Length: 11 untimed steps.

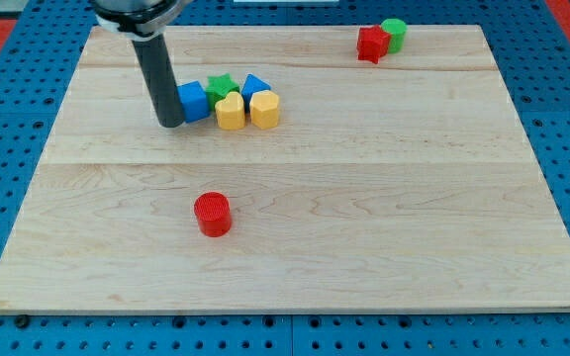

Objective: Separate the blue triangle from the green star

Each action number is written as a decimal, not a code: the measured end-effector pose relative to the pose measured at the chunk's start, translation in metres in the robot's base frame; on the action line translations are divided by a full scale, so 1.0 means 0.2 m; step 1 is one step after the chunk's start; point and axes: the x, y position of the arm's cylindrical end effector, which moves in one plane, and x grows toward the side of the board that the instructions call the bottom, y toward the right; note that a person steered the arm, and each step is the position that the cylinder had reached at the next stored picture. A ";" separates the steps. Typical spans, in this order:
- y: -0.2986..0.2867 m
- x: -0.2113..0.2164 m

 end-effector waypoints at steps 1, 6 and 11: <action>0.02 -0.04; 0.32 -0.09; 0.96 -0.34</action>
